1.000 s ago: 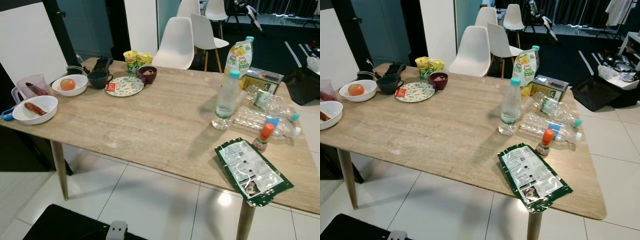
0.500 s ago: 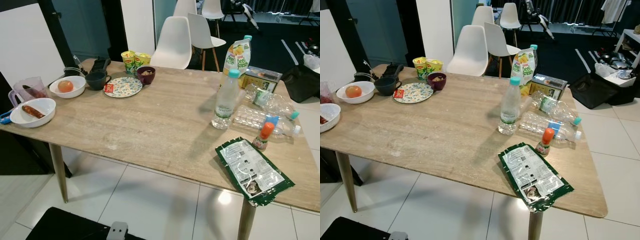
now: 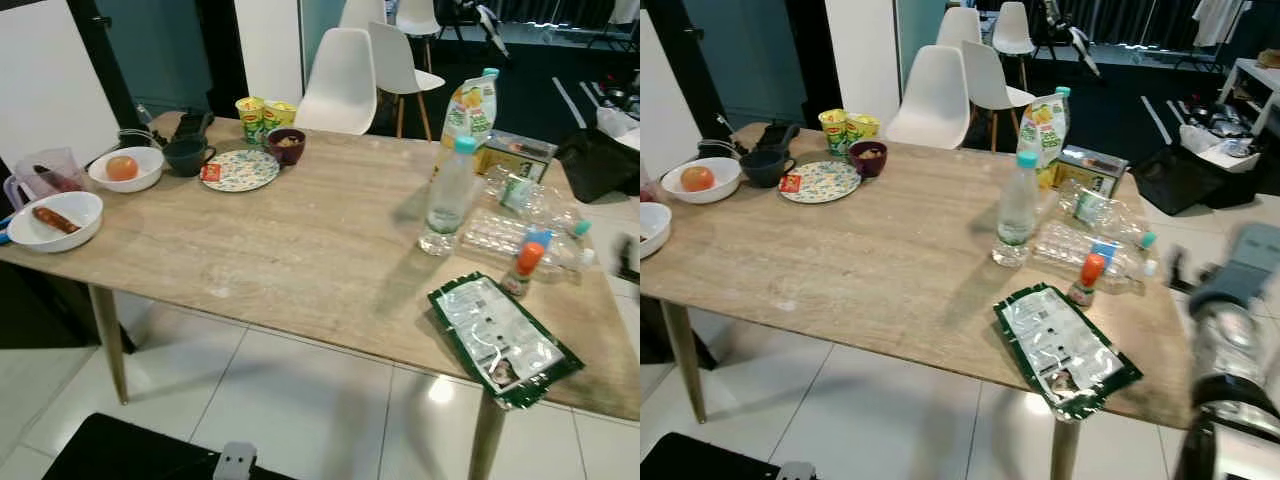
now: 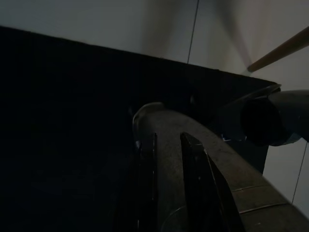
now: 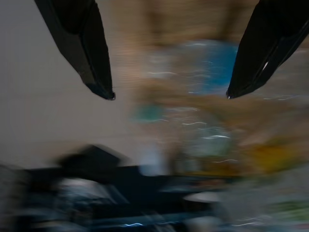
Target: Restocking fridge
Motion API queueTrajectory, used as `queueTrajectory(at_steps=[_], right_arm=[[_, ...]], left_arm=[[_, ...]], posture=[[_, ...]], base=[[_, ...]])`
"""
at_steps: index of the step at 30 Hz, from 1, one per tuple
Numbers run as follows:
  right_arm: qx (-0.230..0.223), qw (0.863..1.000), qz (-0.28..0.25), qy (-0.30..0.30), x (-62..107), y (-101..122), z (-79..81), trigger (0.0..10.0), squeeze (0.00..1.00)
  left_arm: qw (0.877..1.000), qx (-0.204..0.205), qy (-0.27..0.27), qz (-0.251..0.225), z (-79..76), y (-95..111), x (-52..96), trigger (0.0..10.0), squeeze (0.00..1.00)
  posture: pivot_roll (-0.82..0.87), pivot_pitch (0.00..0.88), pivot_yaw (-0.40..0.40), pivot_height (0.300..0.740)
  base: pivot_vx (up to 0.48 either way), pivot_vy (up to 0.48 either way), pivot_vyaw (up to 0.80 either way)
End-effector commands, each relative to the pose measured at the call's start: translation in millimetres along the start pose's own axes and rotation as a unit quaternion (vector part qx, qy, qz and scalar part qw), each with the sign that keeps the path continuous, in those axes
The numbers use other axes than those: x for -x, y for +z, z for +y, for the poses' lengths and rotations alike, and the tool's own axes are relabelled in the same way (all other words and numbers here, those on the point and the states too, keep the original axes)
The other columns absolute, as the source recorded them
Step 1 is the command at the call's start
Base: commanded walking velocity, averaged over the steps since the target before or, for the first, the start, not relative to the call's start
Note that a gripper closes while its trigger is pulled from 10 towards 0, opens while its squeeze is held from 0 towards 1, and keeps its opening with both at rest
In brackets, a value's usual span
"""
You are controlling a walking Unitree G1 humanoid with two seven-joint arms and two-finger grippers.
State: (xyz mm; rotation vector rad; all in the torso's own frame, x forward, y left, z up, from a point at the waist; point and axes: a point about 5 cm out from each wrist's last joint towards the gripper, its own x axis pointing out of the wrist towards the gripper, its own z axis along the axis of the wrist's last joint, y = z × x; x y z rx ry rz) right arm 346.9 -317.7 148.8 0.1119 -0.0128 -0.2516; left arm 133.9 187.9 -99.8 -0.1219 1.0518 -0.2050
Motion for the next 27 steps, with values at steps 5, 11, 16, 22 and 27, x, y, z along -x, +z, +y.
queueTrajectory(at_steps=[5,11,16,22,27], right_arm=[[-0.023,0.997,-0.018,0.074,-11.3,8.6,43.6,10.0,1.00],[-0.041,0.996,-0.026,0.080,-15.9,13.9,55.0,10.0,0.00],[-0.033,0.994,-0.008,0.099,-15.1,9.2,57.3,10.0,0.00],[0.005,0.994,0.025,0.105,-11.8,1.1,47.4,10.0,0.00],[0.009,0.993,0.039,0.113,-9.4,-2.8,41.5,10.0,0.00]], left_arm=[[1.000,0.007,-0.009,0.016,-5.7,-11.0,0.2,10.0,0.00],[1.000,0.010,-0.009,0.017,-6.1,-12.5,0.5,10.0,0.00],[1.000,0.011,-0.009,0.018,-5.6,-13.9,1.0,10.0,0.00],[1.000,0.011,-0.010,0.020,-6.1,-14.7,1.0,10.0,0.00],[1.000,0.009,-0.011,0.020,-6.5,-14.0,0.7,10.0,0.00]], posture=[[0.04,0.000,-0.028,0.740],[0.05,0.000,-0.031,0.740],[0.05,0.000,-0.031,0.740],[0.04,0.000,-0.030,0.740],[0.03,0.000,-0.026,0.740]], base=[[0.000,0.000,0.00],[0.000,0.000,0.00],[0.000,0.000,0.00],[0.000,0.000,0.00],[0.000,0.000,0.00]])
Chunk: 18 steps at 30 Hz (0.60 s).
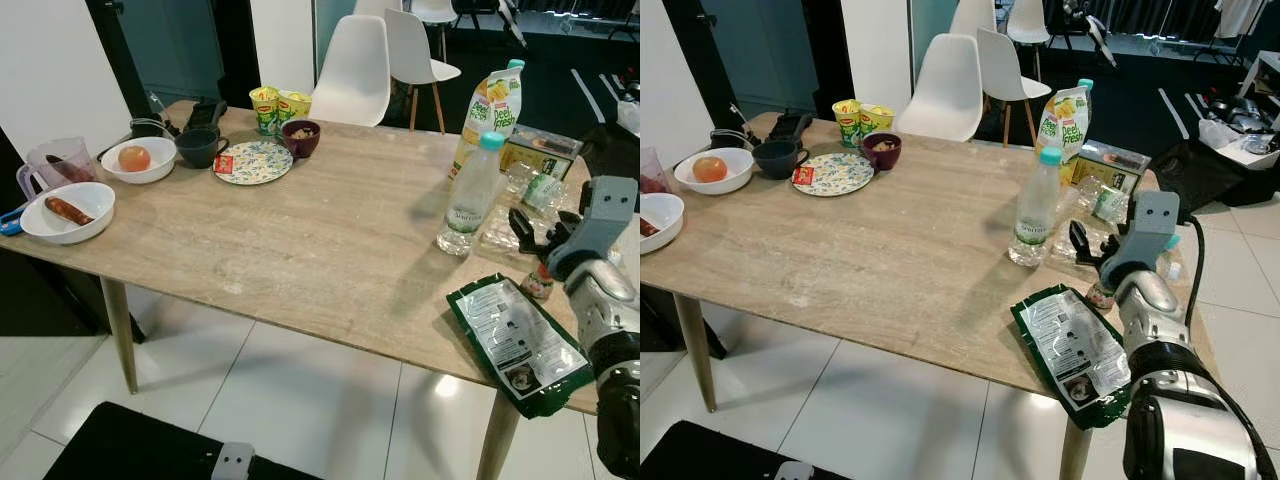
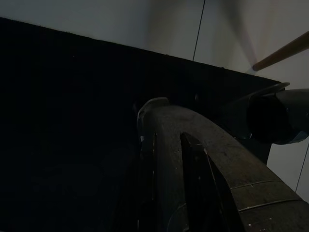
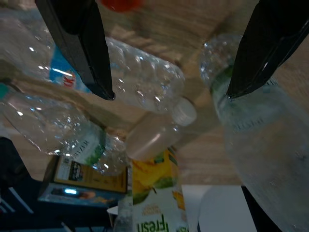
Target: Restocking fridge
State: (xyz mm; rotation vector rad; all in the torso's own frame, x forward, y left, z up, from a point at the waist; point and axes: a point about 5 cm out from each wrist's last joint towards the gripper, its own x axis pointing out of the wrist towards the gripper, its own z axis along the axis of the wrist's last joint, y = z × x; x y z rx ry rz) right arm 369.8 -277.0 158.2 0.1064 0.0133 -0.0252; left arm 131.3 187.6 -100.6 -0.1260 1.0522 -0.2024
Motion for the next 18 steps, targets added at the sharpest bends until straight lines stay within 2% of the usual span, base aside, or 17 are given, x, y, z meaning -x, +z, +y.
queueTrajectory(at_steps=[1,7,13,18], right_arm=[[0.004,1.000,0.022,0.001,4.1,-7.9,-5.3,10.0,0.00],[0.006,0.999,0.033,-0.025,9.9,-12.4,-17.1,10.0,0.00],[0.015,0.996,0.087,-0.030,15.8,-34.1,-16.0,10.0,0.00],[0.006,0.995,0.097,-0.031,18.0,-40.1,-15.8,10.0,0.00]], left_arm=[[1.000,0.007,-0.011,0.020,-6.0,-11.2,0.1,10.0,0.00],[1.000,0.007,-0.012,0.020,-6.0,-10.7,0.0,10.0,0.00],[1.000,0.006,-0.011,0.020,-5.6,-10.2,0.0,10.0,0.00],[1.000,0.006,-0.011,0.020,-5.6,-10.2,0.0,10.0,0.00]], posture=[[0.03,0.000,-0.026,0.740],[0.03,0.000,-0.021,0.740],[0.03,0.000,-0.020,0.740],[0.03,0.000,-0.019,0.740]], base=[[0.000,0.000,0.00],[0.000,0.000,0.00],[0.000,0.000,0.00],[0.000,0.000,0.00]])
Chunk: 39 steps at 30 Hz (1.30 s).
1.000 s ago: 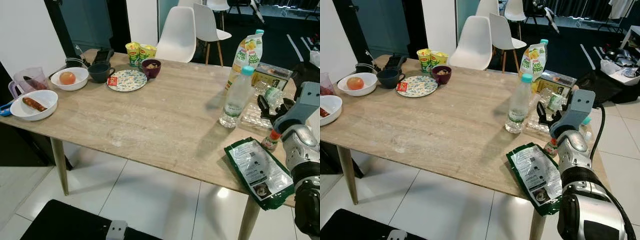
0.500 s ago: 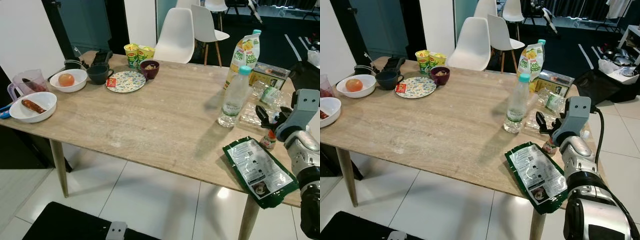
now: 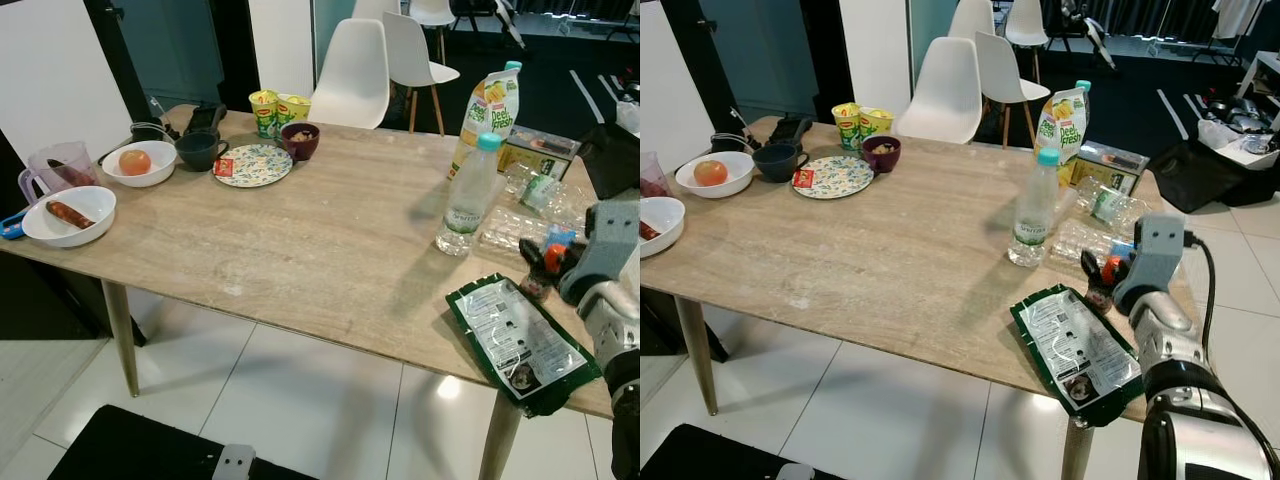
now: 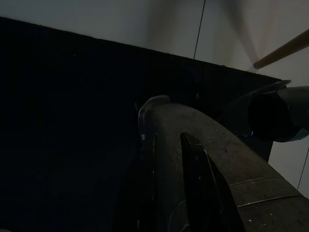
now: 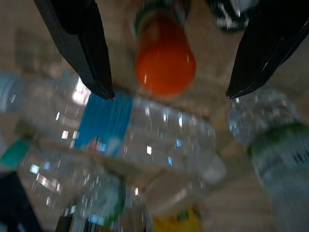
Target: Restocking fridge
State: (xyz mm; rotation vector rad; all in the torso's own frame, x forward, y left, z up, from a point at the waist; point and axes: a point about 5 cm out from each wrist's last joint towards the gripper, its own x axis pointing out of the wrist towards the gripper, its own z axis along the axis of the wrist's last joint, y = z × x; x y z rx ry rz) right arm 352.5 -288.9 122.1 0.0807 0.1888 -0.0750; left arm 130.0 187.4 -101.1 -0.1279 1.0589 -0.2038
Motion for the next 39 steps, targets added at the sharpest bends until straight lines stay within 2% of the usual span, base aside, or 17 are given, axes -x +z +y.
queueTrajectory(at_steps=[1,18,20,21,39], right_arm=[[-0.007,1.000,0.014,0.000,0.9,-6.8,0.6,10.0,0.00],[-0.015,1.000,0.006,-0.014,0.5,-6.8,1.3,10.0,0.00],[-0.012,1.000,0.000,-0.017,0.0,-5.2,2.2,2.2,0.00],[-0.013,1.000,-0.002,-0.017,-0.2,-4.8,2.7,0.0,0.00],[-0.026,0.999,-0.022,-0.009,-2.2,0.2,7.7,0.0,0.00]], left_arm=[[1.000,0.005,-0.011,0.017,-5.3,-8.8,-0.2,10.0,0.00],[1.000,0.000,-0.010,0.016,-2.4,-7.1,0.6,10.0,0.00],[1.000,0.001,-0.012,0.015,-3.6,-6.9,0.1,10.0,0.00],[1.000,0.002,-0.012,0.016,-4.0,-7.2,0.0,10.0,0.00],[1.000,0.005,-0.011,0.017,-4.0,-9.7,0.6,10.0,0.00]], posture=[[0.03,0.000,-0.019,0.740],[0.03,0.000,-0.016,0.740],[0.03,0.000,-0.016,0.740],[0.03,0.000,-0.016,0.740],[0.03,0.000,-0.015,0.740]], base=[[0.000,0.000,0.00],[0.000,0.000,0.00],[0.000,0.000,0.00],[0.000,0.000,0.00],[0.000,0.000,0.00]])
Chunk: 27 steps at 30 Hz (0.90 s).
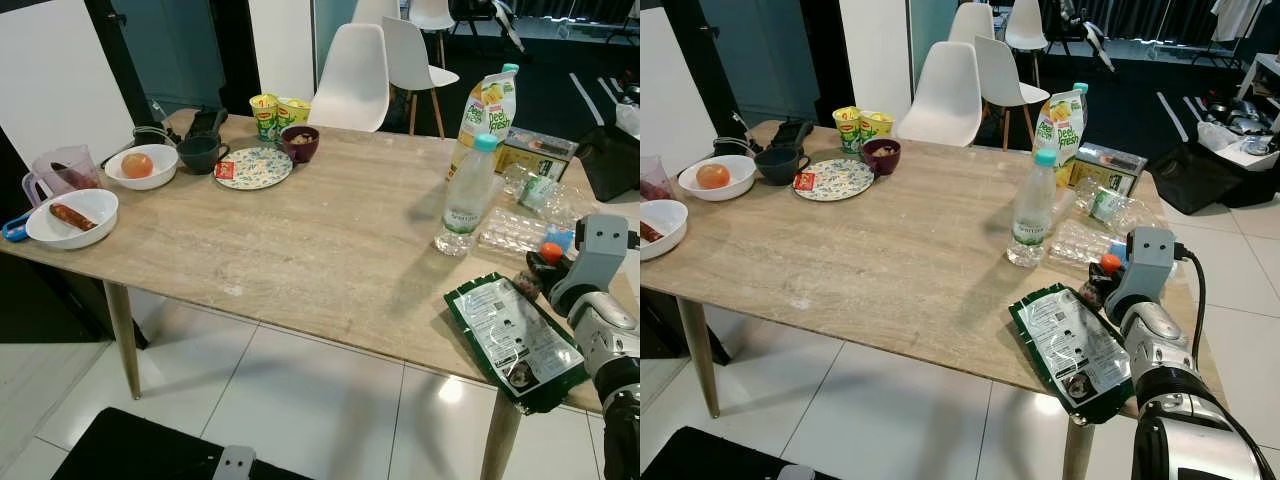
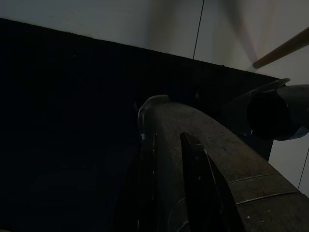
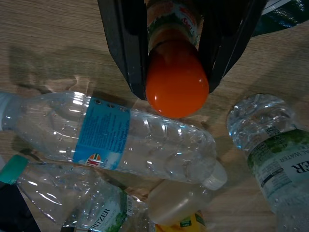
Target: Restocking fridge
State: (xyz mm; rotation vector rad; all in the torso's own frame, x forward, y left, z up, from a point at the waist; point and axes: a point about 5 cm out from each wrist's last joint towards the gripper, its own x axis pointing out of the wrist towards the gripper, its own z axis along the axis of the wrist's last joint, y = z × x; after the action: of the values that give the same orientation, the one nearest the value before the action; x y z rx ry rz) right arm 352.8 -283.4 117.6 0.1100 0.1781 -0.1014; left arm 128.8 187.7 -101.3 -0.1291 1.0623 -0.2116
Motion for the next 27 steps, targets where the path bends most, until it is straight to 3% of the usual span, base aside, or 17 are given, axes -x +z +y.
queueTrajectory(at_steps=[1,6,12,13,14,15,16,19,20,22,25,27], right_arm=[[-0.013,1.000,-0.018,0.004,-1.3,4.9,2.8,0.0,0.00],[-0.048,0.997,-0.050,0.020,0.7,12.9,-2.3,0.0,0.00],[-0.052,0.997,-0.061,0.005,3.8,19.9,-15.2,0.0,0.00],[-0.050,0.996,-0.070,-0.027,10.0,28.3,-36.4,10.0,0.00],[-0.050,0.996,-0.070,-0.027,10.0,28.3,-36.4,10.0,0.00],[-0.051,0.994,-0.082,-0.052,16.0,35.4,-52.8,10.0,0.00],[-0.051,0.994,-0.082,-0.052,16.0,35.4,-52.8,10.0,0.00],[-0.049,0.987,-0.105,-0.113,29.1,47.3,-82.3,10.0,0.00],[-0.049,0.987,-0.105,-0.113,29.1,47.3,-82.3,10.0,0.00],[-0.036,0.973,-0.116,-0.198,46.7,54.4,-113.4,10.0,0.00],[-0.032,0.969,-0.115,-0.217,50.7,55.0,-119.6,10.0,0.00],[0.000,0.958,-0.094,-0.272,63.7,50.1,-137.3,10.0,0.00]], left_arm=[[1.000,0.006,-0.008,0.015,-4.2,-8.1,0.0,10.0,0.00],[1.000,0.007,-0.007,0.013,-4.4,-7.5,-0.2,10.0,0.00],[1.000,0.007,-0.007,0.013,-4.6,-7.4,-0.3,10.0,0.00],[1.000,0.008,-0.008,0.013,-4.9,-7.3,-0.5,10.0,0.00],[1.000,0.008,-0.008,0.013,-4.9,-7.3,-0.5,10.0,0.00],[1.000,0.010,-0.008,0.012,-5.1,-7.1,-0.6,10.0,0.00],[1.000,0.010,-0.008,0.012,-5.1,-7.1,-0.6,10.0,0.00],[1.000,0.013,-0.009,0.012,-5.7,-6.8,-0.9,10.0,0.00],[1.000,0.013,-0.009,0.012,-5.7,-6.8,-0.9,10.0,0.00],[1.000,0.013,-0.008,0.016,-6.6,-7.3,-1.3,10.0,0.00],[1.000,0.012,-0.007,0.018,-6.7,-7.6,-1.4,10.0,0.00],[1.000,0.010,-0.005,0.019,-6.7,-7.5,-1.5,10.0,0.00]], posture=[[0.03,0.000,-0.015,0.740],[0.03,0.000,-0.017,0.740],[0.03,0.000,-0.016,0.740],[0.03,0.000,-0.015,0.740],[0.03,0.000,-0.015,0.740],[0.03,0.000,-0.017,0.740],[0.03,0.000,-0.017,0.740],[0.03,0.000,-0.016,0.740],[0.03,0.000,-0.016,0.740],[0.03,0.000,-0.016,0.740],[0.03,0.000,-0.016,0.740],[0.03,0.000,-0.016,0.740]], base=[[0.000,0.000,0.00],[0.000,0.000,0.00],[0.000,0.000,0.00],[0.000,0.000,0.00],[0.000,0.000,0.00],[0.000,0.000,0.00],[0.000,0.000,0.00],[0.000,0.000,0.00],[0.000,0.000,0.00],[0.000,0.000,0.00],[0.000,0.000,0.00],[0.000,0.000,0.00]])
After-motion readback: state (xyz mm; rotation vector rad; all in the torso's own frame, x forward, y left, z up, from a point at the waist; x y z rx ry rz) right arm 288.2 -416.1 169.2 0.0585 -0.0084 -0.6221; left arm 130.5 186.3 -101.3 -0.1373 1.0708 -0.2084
